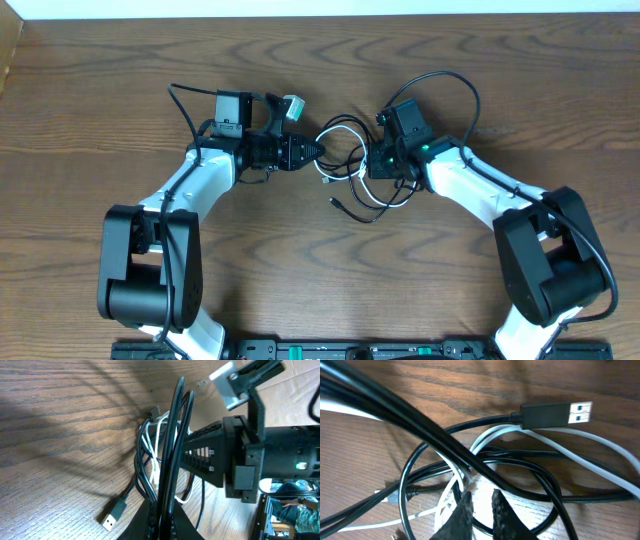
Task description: Untangle cables
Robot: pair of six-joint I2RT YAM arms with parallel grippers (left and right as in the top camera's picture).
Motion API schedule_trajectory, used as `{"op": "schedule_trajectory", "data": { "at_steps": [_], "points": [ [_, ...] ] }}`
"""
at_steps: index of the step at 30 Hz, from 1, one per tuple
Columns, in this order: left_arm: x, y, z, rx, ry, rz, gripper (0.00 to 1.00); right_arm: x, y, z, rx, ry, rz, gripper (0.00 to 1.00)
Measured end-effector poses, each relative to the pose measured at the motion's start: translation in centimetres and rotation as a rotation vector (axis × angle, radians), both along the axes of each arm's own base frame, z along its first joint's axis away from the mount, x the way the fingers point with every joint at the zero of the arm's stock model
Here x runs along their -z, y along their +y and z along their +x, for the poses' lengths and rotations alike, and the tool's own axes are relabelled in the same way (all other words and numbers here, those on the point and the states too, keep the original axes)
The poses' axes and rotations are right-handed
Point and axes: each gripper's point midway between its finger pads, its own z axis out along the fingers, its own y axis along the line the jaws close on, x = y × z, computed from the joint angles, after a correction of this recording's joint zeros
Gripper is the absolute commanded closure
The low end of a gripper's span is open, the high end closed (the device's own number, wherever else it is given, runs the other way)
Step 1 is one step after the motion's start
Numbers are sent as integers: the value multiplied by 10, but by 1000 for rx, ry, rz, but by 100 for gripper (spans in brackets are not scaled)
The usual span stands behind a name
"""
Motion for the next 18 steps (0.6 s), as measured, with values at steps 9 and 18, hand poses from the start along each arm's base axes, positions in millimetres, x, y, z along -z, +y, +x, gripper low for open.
{"op": "schedule_trajectory", "data": {
  "at_steps": [9,18],
  "points": [
    [0,0,0,0,0,0,92,10,12,-12,-41,59,45,92],
    [2,2,2,-11,-2,17,92,9,26,-22,-79,70,60,91]
  ]
}}
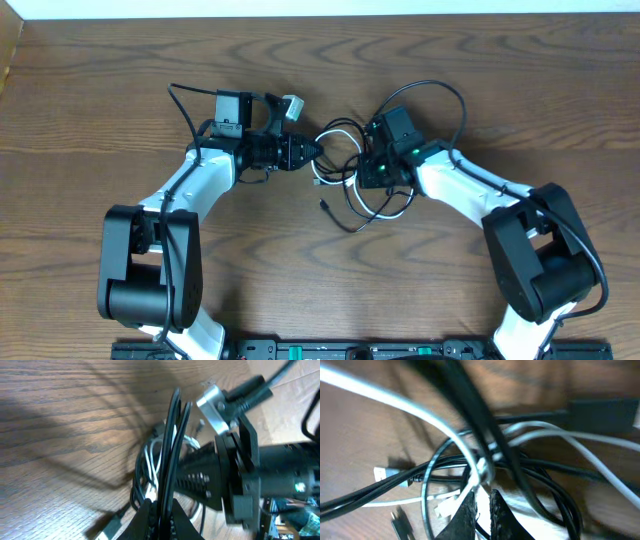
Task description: Untangle cables
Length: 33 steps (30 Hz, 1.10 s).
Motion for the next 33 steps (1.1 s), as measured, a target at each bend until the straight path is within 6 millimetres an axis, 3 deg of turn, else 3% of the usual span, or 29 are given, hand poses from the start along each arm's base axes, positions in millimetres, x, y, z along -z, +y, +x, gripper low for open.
{"op": "schedule_trajectory", "data": {
  "at_steps": [6,16,18,23,26,33],
  "points": [
    [5,4,3,-23,-4,38,92,-1,18,-11,-30,6,15,90],
    [11,0,3,-27,-7,79,92,13,18,-8,41,36,5,84],
    [12,1,4,-33,-9,92,92,14,21,-6,45,36,14,97],
    [17,6,7,-57,-11,129,92,14,20,-6,60,44,13,99],
    [19,8,8,-67,-12,143,91,15,12,-10,68,70,-32,99],
    [19,6,7,-63,-12,146,88,4,-31,-19,102,83,-269,99]
  ]
}}
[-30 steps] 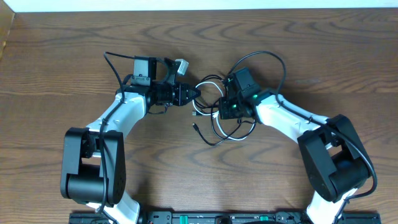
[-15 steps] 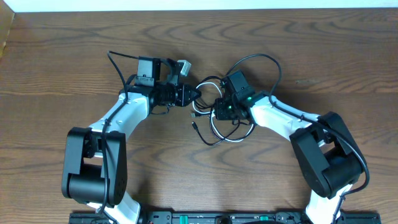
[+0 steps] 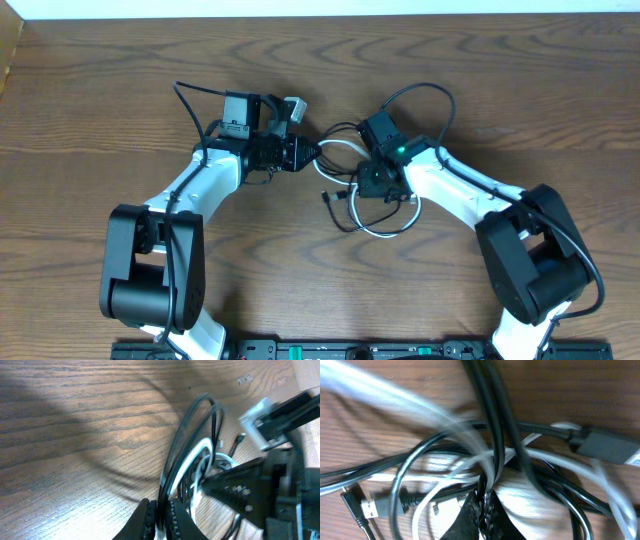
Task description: Untangle cables
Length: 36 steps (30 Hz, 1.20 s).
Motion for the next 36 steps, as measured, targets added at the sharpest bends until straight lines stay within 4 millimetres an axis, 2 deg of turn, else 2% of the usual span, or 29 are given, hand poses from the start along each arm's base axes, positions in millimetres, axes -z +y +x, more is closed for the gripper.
{"op": "schedule_trajectory", "data": {
  "at_steps": [6,8,13,17,22,28,32,36],
  "points": [
    [0,0,0,-3,3,-1,87,-12,-4,12,-9,-49,-29,98],
    [0,0,0,-3,3,-1,83,-12,-4,11,-22,-47,-30,87],
    [0,0,0,-9,9,-2,83,-12,-6,11,-36,-45,-37,72],
    [0,1,0,-15,14,-3,83,-12,-13,15,-23,-45,-39,73],
    [0,1,0,-16,16,-4,83,-10,-22,13,0,-20,-51,84],
    [0,1,0,-16,16,-4,83,-10,-23,12,6,-14,-53,85],
    [0,1,0,-17,17,-4,83,-10,-17,9,-4,-3,-29,85],
    [0,1,0,-18,18,-5,83,-11,-2,2,-35,20,26,85]
  ]
}}
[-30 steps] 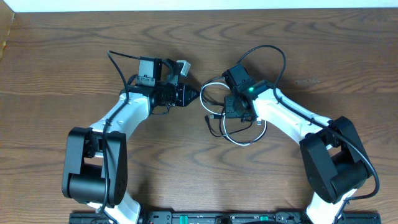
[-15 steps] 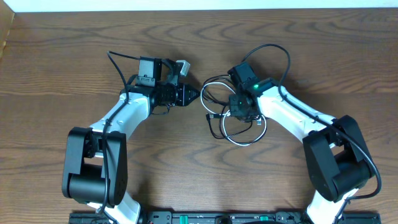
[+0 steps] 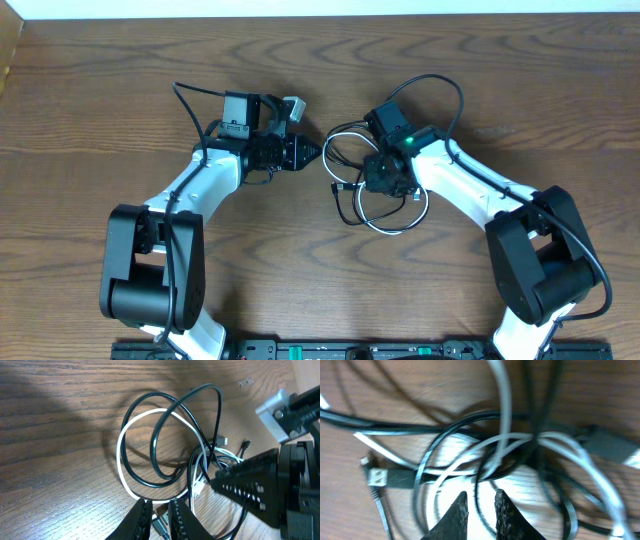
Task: Untangle cables
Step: 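Hold the loops with the right gripper and bring the left gripper closer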
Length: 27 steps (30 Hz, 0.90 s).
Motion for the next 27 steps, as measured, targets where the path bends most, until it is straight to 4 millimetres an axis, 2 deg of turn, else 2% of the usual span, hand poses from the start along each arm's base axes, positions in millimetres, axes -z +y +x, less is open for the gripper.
{"op": "schedule_trajectory", "data": {
  "at_steps": [7,11,12,14,16,20,23,27],
  "points": [
    [0,0,0,0,0,0,83,-2,12,-3,-22,7,44,85],
    [0,-1,0,3,0,0,83,-3,13,2,-26,-12,55,80],
    [0,-2,-1,5,-1,0,77,-4,14,4,-29,-16,64,78],
    [0,-6,-2,16,-3,1,72,-4,13,5,-30,-13,79,73],
    [1,-12,-5,26,-3,8,70,-5,10,6,-31,-3,90,69],
    [10,-25,-11,33,-5,82,65,-2,-1,0,-36,46,93,67],
    [15,-31,-14,33,-7,126,61,-2,-1,-2,-47,59,104,67],
    [22,-35,-18,1,16,177,54,-1,4,-8,-78,76,136,61]
  ]
}}
